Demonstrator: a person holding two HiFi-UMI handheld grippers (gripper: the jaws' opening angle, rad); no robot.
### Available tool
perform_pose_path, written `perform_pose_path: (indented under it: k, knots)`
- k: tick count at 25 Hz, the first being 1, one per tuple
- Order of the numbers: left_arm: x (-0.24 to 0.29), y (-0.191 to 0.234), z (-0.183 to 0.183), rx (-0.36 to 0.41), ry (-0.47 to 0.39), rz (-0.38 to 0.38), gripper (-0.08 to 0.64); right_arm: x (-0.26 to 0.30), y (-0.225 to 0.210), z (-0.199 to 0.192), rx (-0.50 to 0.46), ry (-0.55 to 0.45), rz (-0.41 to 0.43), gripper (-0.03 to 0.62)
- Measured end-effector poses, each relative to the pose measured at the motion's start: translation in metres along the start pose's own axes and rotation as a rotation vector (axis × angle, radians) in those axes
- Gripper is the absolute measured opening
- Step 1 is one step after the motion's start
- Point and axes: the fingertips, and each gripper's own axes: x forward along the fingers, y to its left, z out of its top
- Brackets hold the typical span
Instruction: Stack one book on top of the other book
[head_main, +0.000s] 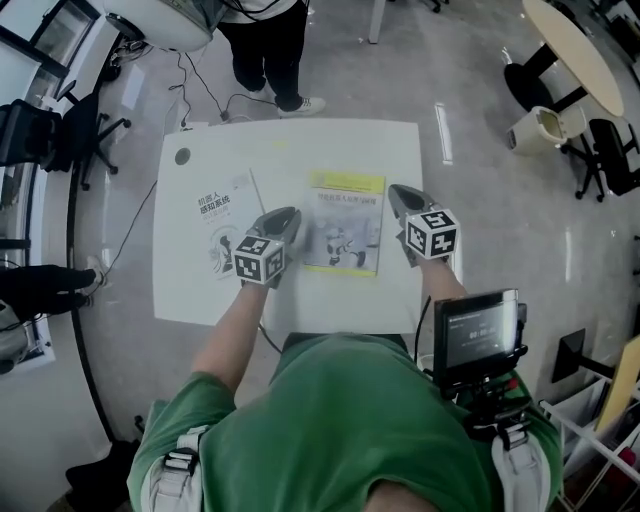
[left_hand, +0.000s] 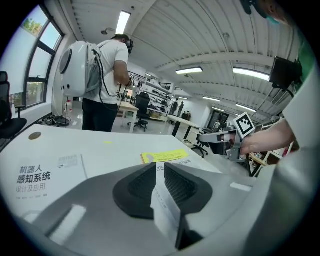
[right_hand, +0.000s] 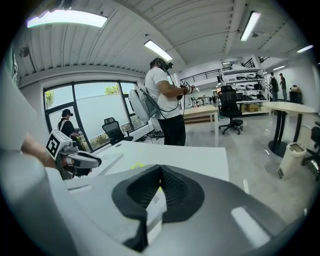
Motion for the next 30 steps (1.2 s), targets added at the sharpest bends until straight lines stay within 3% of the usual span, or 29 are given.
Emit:
perform_pose_path:
  k: [4,12,22,30]
  knots:
    - [0.012,0.002,-0.013,-0.024,0.068,-0.037,0.114,0.018,-0.008,-0.008,0.013,0.044,0.035,0.008]
    - [0.043,0.003,-0.039,-0.08,0.2,-0.111,0.246,0.064,-0.02,-0.04,0.051,0.187,0.097,0.168]
    - [0.064,-0.005,-0.05,-0.091,0.273,-0.17,0.275,0.085,-0.03,-0.059,0.086,0.282,0.121,0.225]
    - [0.069,-0.013,-0.057,-0.03,0.321,-0.189,0.278,0.087,-0.022,-0.063,0.002,0.345,0.137,0.224]
